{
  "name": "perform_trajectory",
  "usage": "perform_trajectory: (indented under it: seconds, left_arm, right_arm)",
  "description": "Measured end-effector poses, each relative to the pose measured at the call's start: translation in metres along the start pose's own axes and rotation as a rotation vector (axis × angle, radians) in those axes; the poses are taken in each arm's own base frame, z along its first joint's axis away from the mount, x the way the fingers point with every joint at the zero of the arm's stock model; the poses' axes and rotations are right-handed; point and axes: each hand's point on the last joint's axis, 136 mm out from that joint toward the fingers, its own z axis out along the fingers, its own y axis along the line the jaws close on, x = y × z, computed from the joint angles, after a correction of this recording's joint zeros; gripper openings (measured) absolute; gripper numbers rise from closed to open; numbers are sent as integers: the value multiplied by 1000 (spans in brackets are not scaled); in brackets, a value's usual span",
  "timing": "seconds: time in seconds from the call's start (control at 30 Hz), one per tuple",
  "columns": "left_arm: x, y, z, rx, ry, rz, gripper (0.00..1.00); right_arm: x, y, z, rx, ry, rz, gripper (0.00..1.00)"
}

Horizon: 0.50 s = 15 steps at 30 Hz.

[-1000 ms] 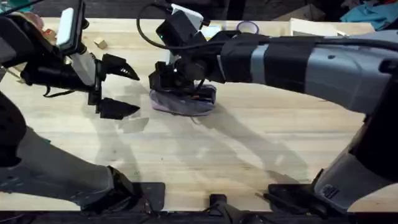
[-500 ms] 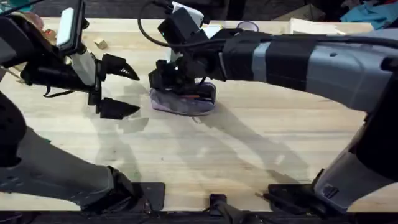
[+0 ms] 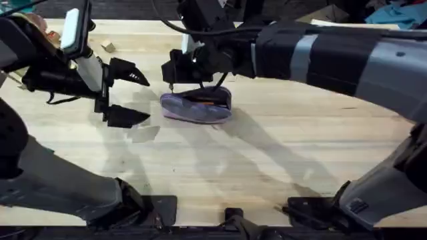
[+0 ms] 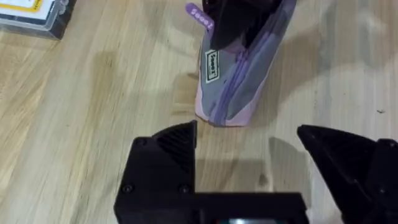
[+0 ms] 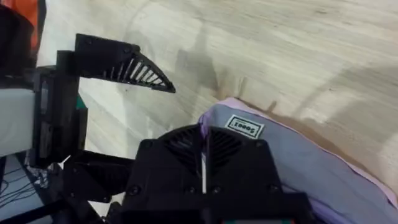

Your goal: Unzip the bag, pick up the pens from the table one at a time and place them inside, then zip the bag closed.

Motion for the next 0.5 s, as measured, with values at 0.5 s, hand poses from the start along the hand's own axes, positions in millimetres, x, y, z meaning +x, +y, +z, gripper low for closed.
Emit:
perform_trajectory:
  seconds: [0.5]
  left_arm:
    - [0, 0, 0, -1, -1, 0, 993]
  right_arm:
    - [-3, 0, -7, 13, -11, -173, 33]
